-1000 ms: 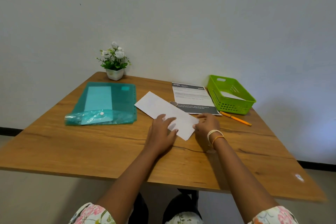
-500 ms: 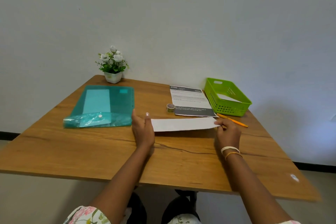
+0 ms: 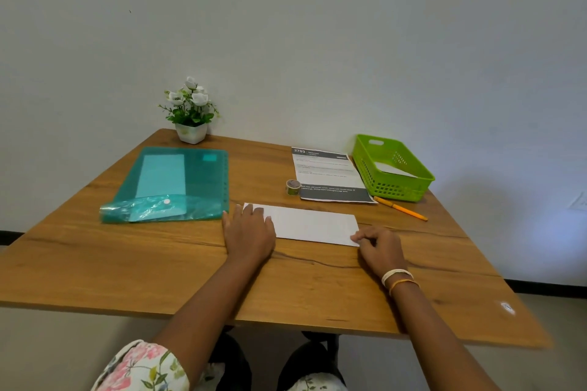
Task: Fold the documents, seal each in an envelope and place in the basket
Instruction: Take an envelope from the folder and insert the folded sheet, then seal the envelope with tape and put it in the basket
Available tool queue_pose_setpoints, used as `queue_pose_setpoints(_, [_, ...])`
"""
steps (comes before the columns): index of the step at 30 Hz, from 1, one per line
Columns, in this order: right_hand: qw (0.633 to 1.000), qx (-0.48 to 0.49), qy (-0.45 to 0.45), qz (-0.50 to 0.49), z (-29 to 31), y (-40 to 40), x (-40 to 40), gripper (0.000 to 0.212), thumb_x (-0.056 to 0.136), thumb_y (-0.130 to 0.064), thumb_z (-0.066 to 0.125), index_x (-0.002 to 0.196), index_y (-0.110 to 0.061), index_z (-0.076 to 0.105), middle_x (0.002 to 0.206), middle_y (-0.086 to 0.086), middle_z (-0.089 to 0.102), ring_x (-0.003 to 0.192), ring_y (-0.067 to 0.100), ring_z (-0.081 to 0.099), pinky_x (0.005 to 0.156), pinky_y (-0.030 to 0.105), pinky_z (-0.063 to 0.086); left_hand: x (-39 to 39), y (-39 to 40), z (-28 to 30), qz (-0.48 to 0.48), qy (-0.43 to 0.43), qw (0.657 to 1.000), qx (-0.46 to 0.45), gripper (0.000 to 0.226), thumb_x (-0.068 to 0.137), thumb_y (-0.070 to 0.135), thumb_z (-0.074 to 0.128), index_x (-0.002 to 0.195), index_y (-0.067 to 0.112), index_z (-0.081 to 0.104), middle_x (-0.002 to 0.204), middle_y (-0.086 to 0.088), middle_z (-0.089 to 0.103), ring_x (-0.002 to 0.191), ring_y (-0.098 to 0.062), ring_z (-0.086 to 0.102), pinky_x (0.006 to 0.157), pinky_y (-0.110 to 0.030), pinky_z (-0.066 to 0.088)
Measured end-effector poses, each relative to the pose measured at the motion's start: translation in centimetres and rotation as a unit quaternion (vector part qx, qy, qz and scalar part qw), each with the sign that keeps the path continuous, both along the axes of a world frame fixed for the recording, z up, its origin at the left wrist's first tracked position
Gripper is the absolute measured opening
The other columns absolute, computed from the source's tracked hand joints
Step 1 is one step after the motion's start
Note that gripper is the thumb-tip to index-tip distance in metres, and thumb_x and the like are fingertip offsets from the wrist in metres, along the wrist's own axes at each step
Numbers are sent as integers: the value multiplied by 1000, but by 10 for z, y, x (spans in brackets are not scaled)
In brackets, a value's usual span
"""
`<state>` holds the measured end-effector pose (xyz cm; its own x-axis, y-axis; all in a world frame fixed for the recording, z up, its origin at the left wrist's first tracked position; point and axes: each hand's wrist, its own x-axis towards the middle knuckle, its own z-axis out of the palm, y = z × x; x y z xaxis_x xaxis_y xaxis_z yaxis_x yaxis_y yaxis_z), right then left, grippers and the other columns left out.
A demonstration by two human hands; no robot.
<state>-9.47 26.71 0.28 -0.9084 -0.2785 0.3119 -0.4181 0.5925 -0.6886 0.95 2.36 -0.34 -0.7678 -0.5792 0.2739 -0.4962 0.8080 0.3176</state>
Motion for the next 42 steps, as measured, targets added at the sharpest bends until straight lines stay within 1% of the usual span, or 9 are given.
queue_pose_setpoints(5, [999,1,10,43,0,-12,3,24,75,3,63,70,-17,77,76,-6,71,77,5,64,70,13,47,3,5,4,19,-7,998,-55,54,97,42,37,138,7,45,150,-15,37,143,-30,24,119,-45,14])
queue_pose_setpoints(12, [997,31,70,-17,9,-44,-4,21,77,-7,59,68,-17,75,73,-1,72,72,16,64,63,25,50,-5,2,9,-183,-2,983,25,41,99,37,41,137,26,51,151,0,41,140,-16,33,118,-44,15])
queue_pose_setpoints(15, [996,43,80,9,20,-83,-11,18,78,-11,57,78,-15,74,82,3,73,80,21,65,70,26,49,-4,-1,7,-174,-3,984,30,42,99,37,40,139,28,49,152,1,39,142,-15,30,118,-43,14])
queue_pose_setpoints(20, [980,138,106,97,29,-144,-28,31,87,-10,57,117,-16,61,116,6,61,102,24,60,84,33,49,-5,0,4,-177,12,983,44,42,99,37,40,138,28,50,151,2,40,142,-14,30,118,-42,14])
queue_pose_setpoints(25, [965,224,103,87,24,-168,-45,28,91,-12,54,117,-18,61,115,6,57,103,29,59,82,36,47,-4,1,2,-173,34,983,52,41,99,38,41,135,24,53,149,1,44,139,-15,35,118,-42,17])
queue_pose_setpoints(28, [979,155,113,69,19,-166,-42,16,89,-8,56,100,-15,66,101,7,62,93,25,60,72,29,44,-4,2,4,-172,96,979,56,37,99,35,42,131,22,55,140,1,53,131,-14,43,117,-41,22])
queue_pose_setpoints(33, [983,-153,12,98,9,-157,-4,13,74,2,72,82,-8,73,86,3,67,76,8,60,68,16,46,-3,-5,6,-139,221,956,135,33,99,32,46,124,16,59,120,-2,63,112,-18,54,103,-42,40])
queue_pose_setpoints(38, [968,-208,-5,144,5,-141,20,23,73,-6,79,80,-28,76,80,6,60,74,11,56,64,17,46,-3,-12,7,-173,234,937,191,40,94,44,43,116,18,64,110,3,66,101,-13,57,88,-41,47])
queue_pose_setpoints(42, [973,-175,19,152,1,-142,26,15,75,-8,78,82,-22,77,77,2,64,72,8,56,60,18,44,1,-15,5,-176,271,920,220,16,90,25,64,102,16,69,102,7,65,98,-10,58,82,-20,46])
